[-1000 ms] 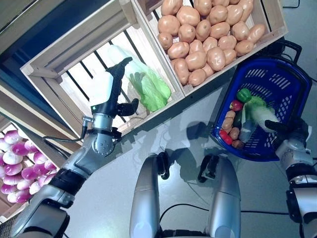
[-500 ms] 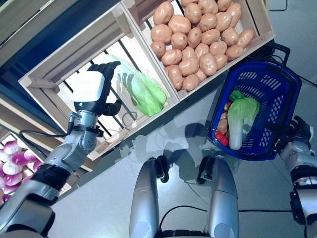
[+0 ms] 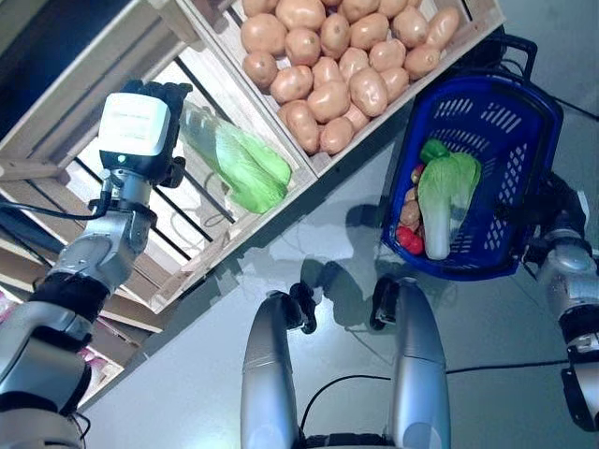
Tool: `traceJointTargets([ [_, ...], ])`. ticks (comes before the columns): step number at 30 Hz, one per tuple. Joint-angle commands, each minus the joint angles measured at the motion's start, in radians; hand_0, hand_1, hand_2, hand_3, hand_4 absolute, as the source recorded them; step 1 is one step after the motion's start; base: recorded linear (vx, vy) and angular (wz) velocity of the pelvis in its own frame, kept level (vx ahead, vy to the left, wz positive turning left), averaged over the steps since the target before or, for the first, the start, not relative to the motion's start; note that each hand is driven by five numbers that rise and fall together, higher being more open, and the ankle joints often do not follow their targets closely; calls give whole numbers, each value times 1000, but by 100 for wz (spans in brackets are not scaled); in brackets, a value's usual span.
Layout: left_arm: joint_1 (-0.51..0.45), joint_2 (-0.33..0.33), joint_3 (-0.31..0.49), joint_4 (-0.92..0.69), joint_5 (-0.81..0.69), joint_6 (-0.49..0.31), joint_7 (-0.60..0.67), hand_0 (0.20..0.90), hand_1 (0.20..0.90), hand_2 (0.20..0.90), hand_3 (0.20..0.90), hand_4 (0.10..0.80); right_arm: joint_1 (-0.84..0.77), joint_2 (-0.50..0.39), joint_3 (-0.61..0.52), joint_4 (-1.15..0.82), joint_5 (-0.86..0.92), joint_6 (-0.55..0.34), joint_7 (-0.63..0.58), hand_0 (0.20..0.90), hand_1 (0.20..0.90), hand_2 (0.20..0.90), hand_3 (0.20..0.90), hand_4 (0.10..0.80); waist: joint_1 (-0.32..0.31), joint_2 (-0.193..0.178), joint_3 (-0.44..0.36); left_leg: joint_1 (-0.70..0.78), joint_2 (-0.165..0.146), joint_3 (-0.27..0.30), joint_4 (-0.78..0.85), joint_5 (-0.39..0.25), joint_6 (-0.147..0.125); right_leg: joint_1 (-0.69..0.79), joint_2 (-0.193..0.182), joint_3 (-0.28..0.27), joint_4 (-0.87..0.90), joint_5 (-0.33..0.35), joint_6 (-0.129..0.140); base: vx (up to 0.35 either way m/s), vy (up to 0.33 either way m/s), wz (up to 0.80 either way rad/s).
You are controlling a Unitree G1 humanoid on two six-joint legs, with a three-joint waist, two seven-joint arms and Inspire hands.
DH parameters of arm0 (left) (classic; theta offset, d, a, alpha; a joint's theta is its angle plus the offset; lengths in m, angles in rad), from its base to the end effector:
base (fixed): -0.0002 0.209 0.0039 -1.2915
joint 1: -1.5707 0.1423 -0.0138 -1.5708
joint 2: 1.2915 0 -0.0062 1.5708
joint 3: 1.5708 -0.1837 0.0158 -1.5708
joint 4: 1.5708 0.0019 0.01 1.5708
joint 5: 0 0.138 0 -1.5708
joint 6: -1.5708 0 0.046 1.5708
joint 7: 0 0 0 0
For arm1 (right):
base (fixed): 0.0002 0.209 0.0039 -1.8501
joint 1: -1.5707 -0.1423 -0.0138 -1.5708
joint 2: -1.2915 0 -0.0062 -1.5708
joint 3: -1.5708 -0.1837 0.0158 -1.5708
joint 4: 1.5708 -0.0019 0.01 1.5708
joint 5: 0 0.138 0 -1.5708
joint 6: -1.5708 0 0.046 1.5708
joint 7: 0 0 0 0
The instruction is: Put vegetables into the basket
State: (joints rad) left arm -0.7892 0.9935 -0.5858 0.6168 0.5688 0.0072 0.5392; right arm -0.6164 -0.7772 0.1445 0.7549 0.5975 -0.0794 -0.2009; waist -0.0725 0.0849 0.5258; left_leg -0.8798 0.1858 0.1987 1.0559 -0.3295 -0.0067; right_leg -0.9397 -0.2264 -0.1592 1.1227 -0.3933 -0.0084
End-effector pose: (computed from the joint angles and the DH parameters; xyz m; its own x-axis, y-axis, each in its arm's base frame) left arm 0.3060 0.2966 0.1793 0.8717 -0.0398 0.4885 -0.4877 -0.1692 0.8565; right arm 0.2923 -0.3157 0.1353 0.9002 -0.4308 0.0643 0.4354 0.8868 -0.1549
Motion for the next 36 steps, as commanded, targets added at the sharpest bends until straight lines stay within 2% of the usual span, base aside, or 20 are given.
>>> traceJointTargets([
  [1, -104, 110, 50, 37, 26, 76, 81, 900, 900, 900, 900, 800, 15, -51, -24, -126, 16, -176, 38, 900, 900, 900, 900, 800, -31, -21, -6, 74, -20, 82, -66, -94, 24, 55, 15, 14, -93, 35, 20, 3, 81, -10],
  [6, -90, 120, 70, 38, 53, 90, 72, 900, 900, 900, 900, 800, 94, -34, -48, -256, -7, -211, 56, 900, 900, 900, 900, 800, -48, -29, -6, 36, -16, 85, -61, -97, 19, 18, 22, 26, -95, 39, 28, 4, 72, -5],
  [17, -123, 128, 73, 96, 74, 133, 66, 900, 900, 900, 900, 800, 96, -68, -50, -279, -13, -198, 88, 900, 900, 900, 900, 800, -47, -35, -6, -53, -14, 72, -32, -101, 10, -62, 17, 28, -67, 36, 30, -2, 52, 0],
  [20, -182, 139, 34, 108, 79, 182, 34, 900, 900, 900, 900, 800, 83, -98, -44, -292, -18, -187, 96, 900, 900, 900, 900, 800, -50, -37, -6, -99, -13, 68, -23, -93, 8, -104, 16, 24, -59, 42, 30, -7, 94, 0],
  [26, -282, 164, -33, 147, 138, 224, -33, 900, 900, 900, 900, 800, 81, -146, -55, -333, -24, -160, 105, 900, 900, 900, 900, 800, -53, -46, -6, -192, -6, 61, 3, -83, 9, -188, 7, 12, -40, 55, 30, 2, 76, 0],
  [31, -306, 197, -54, 132, 166, 277, -52, 900, 900, 900, 900, 800, 107, -179, -70, -359, -16, -162, 102, 900, 900, 900, 900, 800, -55, -47, -6, -261, -2, 57, 15, -74, 12, -252, -1, 2, -36, 71, 29, -6, 71, -1],
  [36, -303, 217, -53, 136, 192, 286, -83, 900, 900, 900, 900, 800, 119, -195, -81, -365, -12, -175, 103, 900, 900, 900, 900, 800, -53, -43, -6, -273, -4, 56, 13, -70, 12, -261, 0, 4, -40, 78, 32, 16, 66, 1],
])
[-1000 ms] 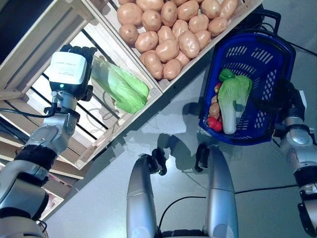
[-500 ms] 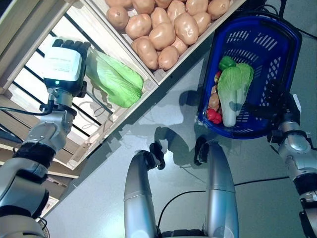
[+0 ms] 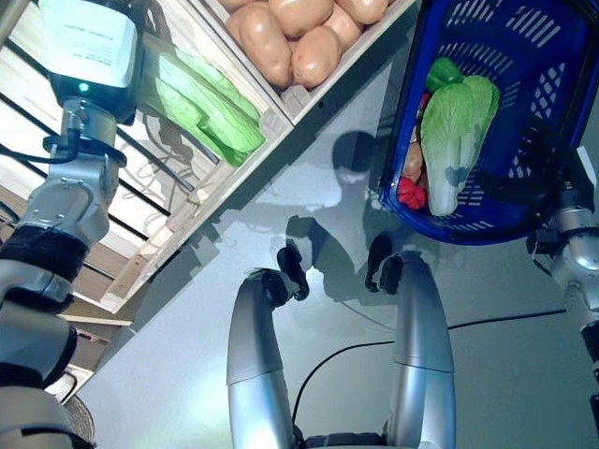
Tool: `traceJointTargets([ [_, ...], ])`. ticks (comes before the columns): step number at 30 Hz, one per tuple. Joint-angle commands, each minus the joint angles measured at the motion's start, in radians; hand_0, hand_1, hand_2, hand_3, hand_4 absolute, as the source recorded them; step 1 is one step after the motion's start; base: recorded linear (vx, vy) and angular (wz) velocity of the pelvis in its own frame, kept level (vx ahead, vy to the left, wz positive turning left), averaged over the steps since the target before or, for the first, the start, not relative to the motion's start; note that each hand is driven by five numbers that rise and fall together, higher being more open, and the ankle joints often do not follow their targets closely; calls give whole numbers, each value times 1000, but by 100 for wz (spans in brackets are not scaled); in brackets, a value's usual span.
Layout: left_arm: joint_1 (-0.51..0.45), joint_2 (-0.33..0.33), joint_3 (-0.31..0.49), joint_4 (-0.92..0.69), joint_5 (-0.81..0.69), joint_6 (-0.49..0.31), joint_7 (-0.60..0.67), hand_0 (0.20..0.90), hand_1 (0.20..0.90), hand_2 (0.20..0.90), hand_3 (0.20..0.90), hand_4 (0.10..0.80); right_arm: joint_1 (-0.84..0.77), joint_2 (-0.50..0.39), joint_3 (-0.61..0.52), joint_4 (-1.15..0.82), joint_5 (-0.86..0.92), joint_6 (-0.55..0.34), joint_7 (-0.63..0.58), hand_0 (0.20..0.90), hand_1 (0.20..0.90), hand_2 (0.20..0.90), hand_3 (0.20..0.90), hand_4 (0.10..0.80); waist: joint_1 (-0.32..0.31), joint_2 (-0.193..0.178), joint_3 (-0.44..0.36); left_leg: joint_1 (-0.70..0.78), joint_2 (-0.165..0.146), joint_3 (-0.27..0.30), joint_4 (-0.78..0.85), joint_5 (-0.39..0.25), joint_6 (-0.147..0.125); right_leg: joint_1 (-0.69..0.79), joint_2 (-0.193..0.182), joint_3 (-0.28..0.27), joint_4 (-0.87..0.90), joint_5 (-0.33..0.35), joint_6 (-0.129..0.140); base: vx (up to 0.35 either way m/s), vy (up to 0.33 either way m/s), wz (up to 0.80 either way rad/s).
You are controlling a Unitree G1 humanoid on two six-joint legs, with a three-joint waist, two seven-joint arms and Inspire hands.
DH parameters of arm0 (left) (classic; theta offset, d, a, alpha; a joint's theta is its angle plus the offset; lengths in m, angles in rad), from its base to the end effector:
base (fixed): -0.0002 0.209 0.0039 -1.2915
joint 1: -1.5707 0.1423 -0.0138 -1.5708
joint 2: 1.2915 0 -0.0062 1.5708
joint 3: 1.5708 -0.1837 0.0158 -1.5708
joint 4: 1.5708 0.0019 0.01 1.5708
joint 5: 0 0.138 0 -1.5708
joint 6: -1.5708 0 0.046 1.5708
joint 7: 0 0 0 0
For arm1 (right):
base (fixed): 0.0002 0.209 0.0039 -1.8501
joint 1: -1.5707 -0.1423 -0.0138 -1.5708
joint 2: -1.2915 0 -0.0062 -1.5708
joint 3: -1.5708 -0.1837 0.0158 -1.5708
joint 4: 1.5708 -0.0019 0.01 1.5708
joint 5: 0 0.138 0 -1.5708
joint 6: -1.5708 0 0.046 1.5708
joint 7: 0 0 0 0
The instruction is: Put vegetables into the basket
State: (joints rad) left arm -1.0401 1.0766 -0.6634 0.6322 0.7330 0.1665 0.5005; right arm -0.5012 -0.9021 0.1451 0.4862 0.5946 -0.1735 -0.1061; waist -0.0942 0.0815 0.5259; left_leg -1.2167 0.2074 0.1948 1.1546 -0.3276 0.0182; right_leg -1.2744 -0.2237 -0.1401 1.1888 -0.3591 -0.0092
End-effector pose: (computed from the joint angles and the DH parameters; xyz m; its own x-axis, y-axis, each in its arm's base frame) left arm 0.3147 0.3003 0.2574 0.7670 -0.0400 0.6404 -0.5871 -0.4467 0.6751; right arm 0.2743 -0.3147 0.1655 0.9441 -0.2015 0.2608 0.2705 0.9259 -0.2638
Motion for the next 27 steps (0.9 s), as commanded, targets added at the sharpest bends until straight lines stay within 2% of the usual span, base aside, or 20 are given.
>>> traceJointTargets([
  [1, -53, 141, 24, 122, 35, 127, -62, 900, 900, 900, 900, 800, 6, -77, -87, -97, -6, -87, 12, 900, 900, 900, 900, 800, -32, -37, -6, 61, -28, 60, -85, -70, -13, 71, -1, -11, -106, 46, 33, 16, 60, -2],
  [2, -59, 147, 18, 122, 38, 127, -85, 900, 900, 900, 900, 800, 6, -80, -90, -97, -3, -90, 17, 900, 900, 900, 900, 800, -32, -35, -6, 61, -28, 61, -86, -68, -12, 70, -1, -10, -106, 47, 32, 13, 59, -2],
  [3, -58, 150, 18, 123, 35, 128, -97, 606, 606, 606, 606, 604, 5, -85, -93, -100, 0, -95, 18, 900, 900, 900, 900, 800, -31, -34, -6, 62, -30, 62, -90, -66, -13, 71, 0, -9, -109, 48, 33, 0, 0, 0],
  [4, -56, 150, 19, 123, 33, 127, -98, 535, 535, 535, 535, 557, 4, -86, -93, -101, 0, -97, 18, 900, 900, 900, 900, 800, -31, -33, -6, 63, -31, 62, -92, -65, -14, 72, 0, -9, -110, 49, 33, 0, 0, 0],
  [5, -44, 151, 27, 126, 27, 120, -114, 300, 300, 300, 300, 400, 6, -87, -96, -107, -4, -106, 17, 900, 900, 900, 900, 800, -31, -32, -6, 68, -32, 64, -100, -61, -14, 76, 2, -8, -118, 51, 33, 0, 0, 0],
  [12, 28, 174, 81, 110, 9, 100, -201, 300, 300, 300, 300, 400, 9, -97, -111, -141, -19, -102, 7, 900, 900, 900, 900, 800, -25, -23, -6, 110, -39, 72, -130, -52, -19, 116, 11, 0, -145, 57, 34, -3, 5, -3],
  [22, 75, 199, 125, 75, -30, 36, -187, 300, 300, 300, 300, 400, 32, -81, -123, -147, 1, -136, 21, 900, 900, 900, 900, 800, -20, -20, -6, 196, -45, 75, -173, -45, -23, 196, 23, 11, -177, 55, 33, -11, -4, -3],
  [27, 89, 211, 140, 78, -51, -37, -176, 300, 300, 300, 300, 400, 23, -65, -109, -150, -24, -148, 24, 900, 900, 900, 900, 800, -20, -22, -6, 307, -46, 89, -221, -41, -25, 303, 22, 2, -218, 50, 32, -23, -39, 1],
])
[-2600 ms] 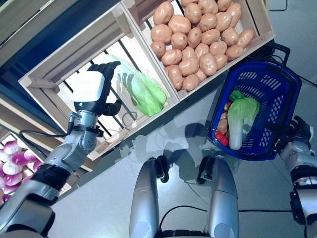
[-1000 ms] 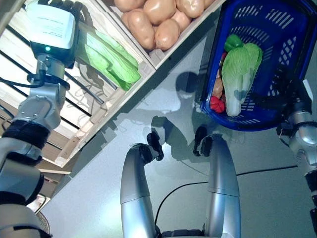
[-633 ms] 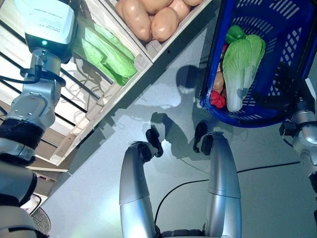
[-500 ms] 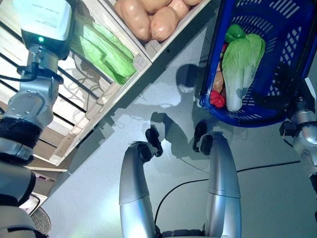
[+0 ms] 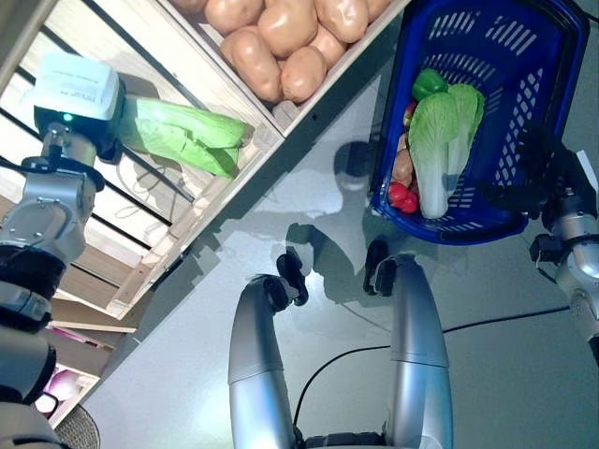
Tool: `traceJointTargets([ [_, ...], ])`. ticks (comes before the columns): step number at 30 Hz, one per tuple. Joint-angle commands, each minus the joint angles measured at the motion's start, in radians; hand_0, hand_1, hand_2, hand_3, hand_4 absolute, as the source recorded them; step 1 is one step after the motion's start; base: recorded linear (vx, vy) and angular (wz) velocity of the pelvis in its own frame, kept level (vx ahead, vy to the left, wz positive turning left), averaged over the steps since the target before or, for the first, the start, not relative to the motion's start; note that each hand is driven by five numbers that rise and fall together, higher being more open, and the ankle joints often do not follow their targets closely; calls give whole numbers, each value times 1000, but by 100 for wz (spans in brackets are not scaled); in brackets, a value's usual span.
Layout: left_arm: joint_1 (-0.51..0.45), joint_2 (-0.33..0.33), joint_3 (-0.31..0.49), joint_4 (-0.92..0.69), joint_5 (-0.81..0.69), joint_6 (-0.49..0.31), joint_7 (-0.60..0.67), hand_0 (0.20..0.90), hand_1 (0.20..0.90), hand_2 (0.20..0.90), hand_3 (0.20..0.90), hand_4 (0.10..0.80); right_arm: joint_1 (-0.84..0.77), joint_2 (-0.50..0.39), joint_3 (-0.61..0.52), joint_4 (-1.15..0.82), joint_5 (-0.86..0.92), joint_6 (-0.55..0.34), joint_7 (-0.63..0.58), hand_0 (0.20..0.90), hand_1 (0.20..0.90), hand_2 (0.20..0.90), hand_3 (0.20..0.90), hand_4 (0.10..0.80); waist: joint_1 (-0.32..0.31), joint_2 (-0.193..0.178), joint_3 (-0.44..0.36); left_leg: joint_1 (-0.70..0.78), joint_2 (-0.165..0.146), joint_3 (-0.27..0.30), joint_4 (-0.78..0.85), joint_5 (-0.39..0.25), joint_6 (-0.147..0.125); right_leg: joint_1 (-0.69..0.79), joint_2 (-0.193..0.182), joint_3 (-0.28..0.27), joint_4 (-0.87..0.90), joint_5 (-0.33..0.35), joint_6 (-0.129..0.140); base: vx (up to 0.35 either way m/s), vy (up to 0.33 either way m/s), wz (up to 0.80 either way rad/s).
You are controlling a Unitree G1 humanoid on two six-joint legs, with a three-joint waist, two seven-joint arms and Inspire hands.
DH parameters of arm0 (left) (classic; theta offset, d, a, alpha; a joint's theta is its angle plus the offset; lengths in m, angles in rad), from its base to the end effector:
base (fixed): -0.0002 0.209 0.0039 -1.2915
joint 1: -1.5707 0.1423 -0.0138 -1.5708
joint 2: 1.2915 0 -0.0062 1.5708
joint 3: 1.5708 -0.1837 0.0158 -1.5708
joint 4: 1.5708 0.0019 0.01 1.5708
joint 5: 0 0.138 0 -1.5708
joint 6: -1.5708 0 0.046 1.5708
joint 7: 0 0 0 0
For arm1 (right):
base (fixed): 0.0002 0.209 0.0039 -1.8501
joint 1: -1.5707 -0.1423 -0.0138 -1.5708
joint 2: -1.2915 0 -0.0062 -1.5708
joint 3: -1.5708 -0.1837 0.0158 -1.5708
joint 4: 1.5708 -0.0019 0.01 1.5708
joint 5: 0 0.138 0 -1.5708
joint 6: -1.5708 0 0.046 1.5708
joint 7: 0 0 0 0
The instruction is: Put vegetables into the basket
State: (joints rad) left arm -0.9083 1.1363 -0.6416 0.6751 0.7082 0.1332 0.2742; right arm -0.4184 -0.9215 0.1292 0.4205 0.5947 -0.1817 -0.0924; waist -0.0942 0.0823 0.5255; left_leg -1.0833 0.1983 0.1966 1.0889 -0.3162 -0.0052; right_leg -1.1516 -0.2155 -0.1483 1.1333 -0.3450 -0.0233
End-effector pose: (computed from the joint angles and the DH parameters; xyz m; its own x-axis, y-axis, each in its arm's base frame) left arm 0.2979 0.3322 0.2289 0.9191 0.1495 0.3646 -0.2584 -0.4699 0.8440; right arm 0.2627 -0.3165 0.1582 0.9547 -0.1696 0.2446 0.2393 0.9260 -0.2920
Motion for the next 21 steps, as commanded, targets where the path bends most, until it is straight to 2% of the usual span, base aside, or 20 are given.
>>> traceJointTargets([
  [1, -31, 154, 127, 33, -40, -34, 53, 300, 300, 300, 300, 400, -58, -41, -94, -88, -21, -137, 17, 900, 900, 900, 900, 800, -21, -24, -5, 211, -36, 90, -165, -53, 0, 215, 13, 10, -169, 32, 45, -28, -61, 0],
  [8, 89, 160, 205, -4, -100, -237, 65, 300, 300, 300, 300, 400, -9, 13, -96, -98, -31, -141, 41, 900, 900, 900, 900, 800, -11, -34, -7, 437, -46, 85, -221, -57, 9, 444, -8, -22, -216, 9, 38, -3, -75, 3],
  [12, 198, 139, 276, -60, -216, -276, 56, 300, 300, 300, 300, 400, 41, 76, -92, -121, -50, -146, 51, 900, 900, 900, 900, 800, 2, -44, -57, 536, -58, 77, -273, -48, 16, 554, -16, -43, -267, 7, 37, 62, -103, 8],
  [18, 458, 10, 488, -157, -393, -381, 10, 300, 300, 300, 300, 400, 145, 230, -86, -171, -70, -158, 126, 900, 900, 900, 900, 800, 28, -67, -159, 736, -99, 67, -433, -4, 16, 789, -1, -88, -447, 25, 41, 119, -113, 13],
  [19, 517, -54, 533, -191, -454, -404, -35, 300, 300, 300, 300, 400, 171, 279, -82, -194, -41, -173, 173, 900, 900, 900, 900, 800, 36, -70, -196, 800, -110, 68, -489, 8, 9, 866, 13, -99, -517, 28, 44, 133, -91, 4],
  [21, 555, -130, 561, -218, -523, -428, -64, 300, 300, 300, 300, 400, 193, 342, -69, -216, 14, -171, 232, 900, 900, 900, 900, 800, 42, -67, -232, 857, -115, 66, -538, 18, 3, 938, 29, -110, -584, 34, 44, 130, -85, -2],
])
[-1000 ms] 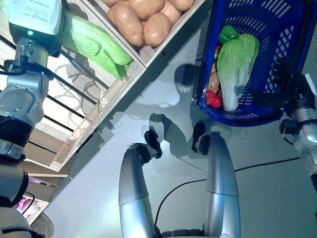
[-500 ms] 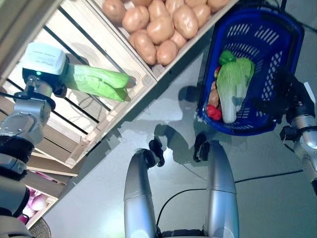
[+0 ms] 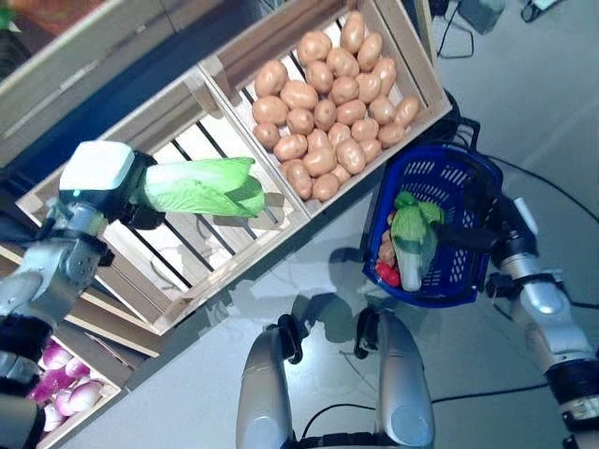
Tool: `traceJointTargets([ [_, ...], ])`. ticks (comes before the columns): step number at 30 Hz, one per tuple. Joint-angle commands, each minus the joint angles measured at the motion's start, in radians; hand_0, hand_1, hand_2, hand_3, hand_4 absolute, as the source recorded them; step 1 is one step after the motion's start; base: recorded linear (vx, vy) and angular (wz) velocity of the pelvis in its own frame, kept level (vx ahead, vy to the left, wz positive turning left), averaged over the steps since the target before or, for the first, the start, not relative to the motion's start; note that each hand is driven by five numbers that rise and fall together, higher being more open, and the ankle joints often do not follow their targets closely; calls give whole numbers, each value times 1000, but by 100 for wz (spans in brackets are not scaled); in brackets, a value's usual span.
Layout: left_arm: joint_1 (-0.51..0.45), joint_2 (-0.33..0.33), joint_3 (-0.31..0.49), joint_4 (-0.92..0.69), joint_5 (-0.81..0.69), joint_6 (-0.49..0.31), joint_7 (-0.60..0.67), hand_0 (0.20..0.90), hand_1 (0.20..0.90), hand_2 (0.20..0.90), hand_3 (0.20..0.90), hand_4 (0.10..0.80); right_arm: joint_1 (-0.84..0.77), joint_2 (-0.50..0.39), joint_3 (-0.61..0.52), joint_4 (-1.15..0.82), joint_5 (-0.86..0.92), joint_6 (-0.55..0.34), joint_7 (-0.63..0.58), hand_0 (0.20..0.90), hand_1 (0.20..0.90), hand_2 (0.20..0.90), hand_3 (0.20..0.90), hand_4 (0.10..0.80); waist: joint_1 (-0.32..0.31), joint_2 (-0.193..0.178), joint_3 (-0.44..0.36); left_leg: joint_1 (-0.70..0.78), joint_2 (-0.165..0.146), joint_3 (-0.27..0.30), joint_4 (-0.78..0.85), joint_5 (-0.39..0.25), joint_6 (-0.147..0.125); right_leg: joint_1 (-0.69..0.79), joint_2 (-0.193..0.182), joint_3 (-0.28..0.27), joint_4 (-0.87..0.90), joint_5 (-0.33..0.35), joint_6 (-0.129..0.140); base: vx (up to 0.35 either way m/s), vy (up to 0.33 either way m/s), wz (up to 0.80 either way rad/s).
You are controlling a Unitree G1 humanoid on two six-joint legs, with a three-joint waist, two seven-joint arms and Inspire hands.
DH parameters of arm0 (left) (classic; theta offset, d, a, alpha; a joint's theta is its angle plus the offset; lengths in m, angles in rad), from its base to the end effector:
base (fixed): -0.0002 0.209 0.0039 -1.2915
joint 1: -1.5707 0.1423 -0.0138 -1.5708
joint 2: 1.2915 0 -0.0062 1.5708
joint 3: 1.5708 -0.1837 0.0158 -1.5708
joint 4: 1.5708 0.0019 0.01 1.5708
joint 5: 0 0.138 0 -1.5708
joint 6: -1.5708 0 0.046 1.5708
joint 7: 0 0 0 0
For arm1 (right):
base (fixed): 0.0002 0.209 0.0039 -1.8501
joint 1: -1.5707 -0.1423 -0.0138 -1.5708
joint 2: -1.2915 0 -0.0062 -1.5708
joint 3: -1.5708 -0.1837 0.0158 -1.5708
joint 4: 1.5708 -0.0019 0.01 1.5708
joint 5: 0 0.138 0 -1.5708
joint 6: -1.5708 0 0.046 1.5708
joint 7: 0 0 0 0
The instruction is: Put vegetables into the basket
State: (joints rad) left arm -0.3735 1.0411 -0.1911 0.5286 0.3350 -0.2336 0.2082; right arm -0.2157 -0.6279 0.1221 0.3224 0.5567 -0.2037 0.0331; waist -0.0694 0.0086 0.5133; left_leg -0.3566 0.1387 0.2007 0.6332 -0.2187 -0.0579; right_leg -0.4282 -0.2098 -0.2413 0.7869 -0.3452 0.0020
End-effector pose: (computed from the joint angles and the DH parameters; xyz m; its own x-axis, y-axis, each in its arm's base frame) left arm 0.2474 0.3427 0.1462 0.9814 0.0698 0.1789 -0.1888 0.1782 0.9657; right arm 0.2405 -0.2629 0.0760 0.9970 0.0169 0.0762 -0.0096 0.9954 -0.0950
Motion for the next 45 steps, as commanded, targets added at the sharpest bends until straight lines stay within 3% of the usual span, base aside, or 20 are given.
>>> traceJointTargets([
  [1, 38, -72, 117, -82, -177, -70, -8, 300, 300, 300, 300, 400, 4, 83, -56, -123, 64, -157, 127, 900, 900, 900, 900, 800, 19, 9, -234, 162, -59, 63, -112, -72, 53, 251, 30, -24, -276, 39, 18, 125, -63, 2],
  [6, 121, -255, 156, -144, -385, -96, -87, 300, 300, 300, 300, 400, 69, 214, -15, -168, 45, -172, 176, 900, 900, 900, 900, 800, 24, 21, -305, 304, -75, 76, -262, -31, 40, 404, 59, -46, -454, 76, 27, 99, -43, -5],
  [10, 142, -375, 128, -211, -503, -99, -110, 300, 300, 300, 300, 400, 84, 269, 62, -206, 53, -138, 174, 900, 900, 900, 900, 800, 21, 24, -342, 391, -94, 73, -388, 16, 39, 482, 81, -40, -573, 125, 37, 24, -35, 2],
  [15, 69, -486, 30, -220, -508, -96, -56, 300, 300, 300, 300, 400, 53, 342, 139, -194, 121, -126, 140, 900, 900, 900, 900, 800, 15, 25, -384, 461, -106, 69, -509, 59, 38, 545, 102, -24, -694, 188, 53, 19, -34, -7],
  [20, 42, -561, -41, -244, -475, -71, -9, 300, 300, 300, 300, 400, 40, 382, 198, -220, 188, -63, 192, 900, 900, 900, 900, 800, 10, 24, -406, 518, -110, 74, -603, 87, 39, 586, 120, -17, -765, 220, 62, 20, -37, -2],
  [26, 12, -592, -97, -233, -393, -62, 52, 300, 300, 300, 300, 400, 19, 393, 244, -270, 217, -16, 192, 900, 900, 900, 900, 800, 9, 17, -423, 564, -115, 70, -685, 111, 41, 615, 134, -22, -801, 234, 68, 15, -41, -2],
  [32, -16, -596, -142, -225, -243, -52, 127, 300, 300, 300, 300, 400, -8, 399, 266, -320, 177, -40, 152, 900, 900, 900, 900, 800, 9, 7, -434, 591, -113, 76, -707, 111, 46, 632, 145, -14, -811, 234, 69, 37, -36, -2],
  [45, -12, -604, -201, -198, -172, -26, 115, 300, 300, 300, 300, 400, -75, 410, 274, -393, 160, -43, 82, 900, 900, 900, 900, 800, 25, -3, -441, 615, -114, 69, -710, 102, 53, 661, 154, -4, -822, 231, 66, 21, -13, -4],
])
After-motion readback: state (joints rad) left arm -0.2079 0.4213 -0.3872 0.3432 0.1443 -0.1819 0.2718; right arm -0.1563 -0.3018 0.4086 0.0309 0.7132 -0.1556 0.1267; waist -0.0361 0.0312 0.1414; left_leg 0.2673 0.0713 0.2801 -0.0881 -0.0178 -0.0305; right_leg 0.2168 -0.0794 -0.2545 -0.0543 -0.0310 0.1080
